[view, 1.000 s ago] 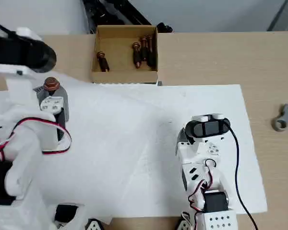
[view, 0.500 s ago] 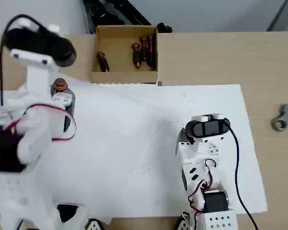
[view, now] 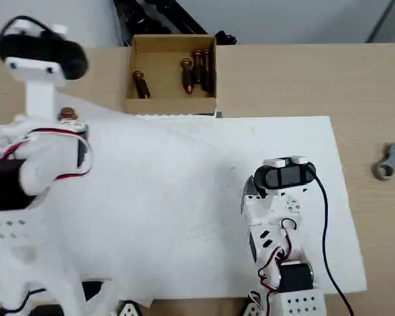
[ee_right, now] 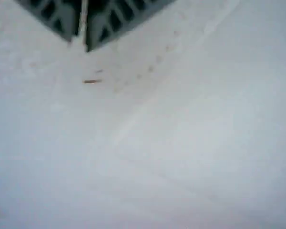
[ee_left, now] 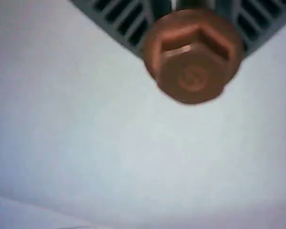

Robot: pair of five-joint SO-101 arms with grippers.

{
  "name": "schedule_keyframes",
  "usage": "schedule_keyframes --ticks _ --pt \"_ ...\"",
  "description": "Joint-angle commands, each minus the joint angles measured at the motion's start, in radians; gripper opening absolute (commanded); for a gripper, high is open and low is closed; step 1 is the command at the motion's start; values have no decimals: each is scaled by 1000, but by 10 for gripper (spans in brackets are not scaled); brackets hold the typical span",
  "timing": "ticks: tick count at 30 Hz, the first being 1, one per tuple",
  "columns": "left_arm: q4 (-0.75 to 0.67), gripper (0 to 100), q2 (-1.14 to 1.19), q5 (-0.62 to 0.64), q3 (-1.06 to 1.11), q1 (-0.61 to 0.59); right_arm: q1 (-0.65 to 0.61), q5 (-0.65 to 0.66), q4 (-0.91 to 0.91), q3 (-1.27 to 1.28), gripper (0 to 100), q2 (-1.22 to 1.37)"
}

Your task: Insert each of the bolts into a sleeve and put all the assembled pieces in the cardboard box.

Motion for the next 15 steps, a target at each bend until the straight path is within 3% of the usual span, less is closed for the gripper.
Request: schedule_keyframes --ticks 1,15 --pt "-11 6 -46 -8 -5 -15 -5 8 4 14 3 7" --pt "12 6 -89 -8 13 -133 -7 8 4 14 3 7"
